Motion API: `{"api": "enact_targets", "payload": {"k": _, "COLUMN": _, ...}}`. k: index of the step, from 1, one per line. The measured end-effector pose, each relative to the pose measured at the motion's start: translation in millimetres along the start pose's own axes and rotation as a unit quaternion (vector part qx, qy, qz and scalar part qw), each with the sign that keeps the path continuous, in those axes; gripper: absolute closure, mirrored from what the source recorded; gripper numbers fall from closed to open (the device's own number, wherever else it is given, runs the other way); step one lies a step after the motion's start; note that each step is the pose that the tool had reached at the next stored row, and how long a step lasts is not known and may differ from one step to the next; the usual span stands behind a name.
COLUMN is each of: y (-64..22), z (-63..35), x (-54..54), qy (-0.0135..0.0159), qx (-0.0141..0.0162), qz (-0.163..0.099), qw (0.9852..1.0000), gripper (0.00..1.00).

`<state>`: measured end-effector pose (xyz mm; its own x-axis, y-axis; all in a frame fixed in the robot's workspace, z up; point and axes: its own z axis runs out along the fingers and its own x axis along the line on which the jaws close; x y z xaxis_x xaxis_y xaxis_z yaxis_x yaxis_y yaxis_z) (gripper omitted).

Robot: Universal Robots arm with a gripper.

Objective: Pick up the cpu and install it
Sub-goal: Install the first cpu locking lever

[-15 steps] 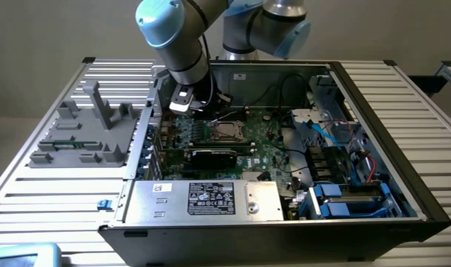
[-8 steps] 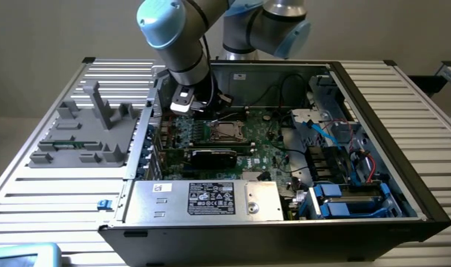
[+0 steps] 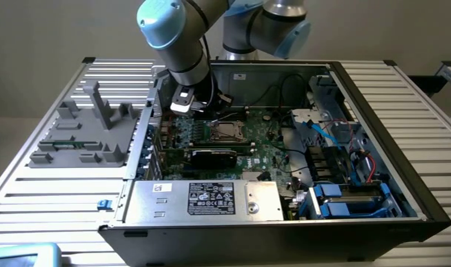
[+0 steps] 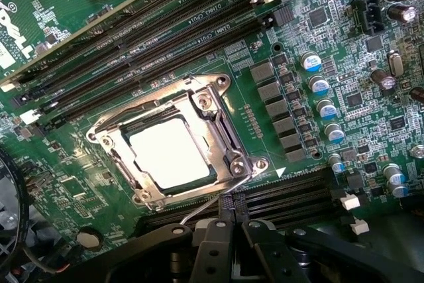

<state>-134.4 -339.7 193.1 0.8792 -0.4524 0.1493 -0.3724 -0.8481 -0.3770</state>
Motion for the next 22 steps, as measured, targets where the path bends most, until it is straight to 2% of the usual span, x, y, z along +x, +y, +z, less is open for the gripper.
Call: {"api": "enact_targets", "payload": {"k": 22, "y": 1.7, "z": 5.5, "x": 1.6, "qy": 0.0011, "qx": 0.0001, "qz": 0.003, "qw": 1.0000, "gripper": 0.89}}
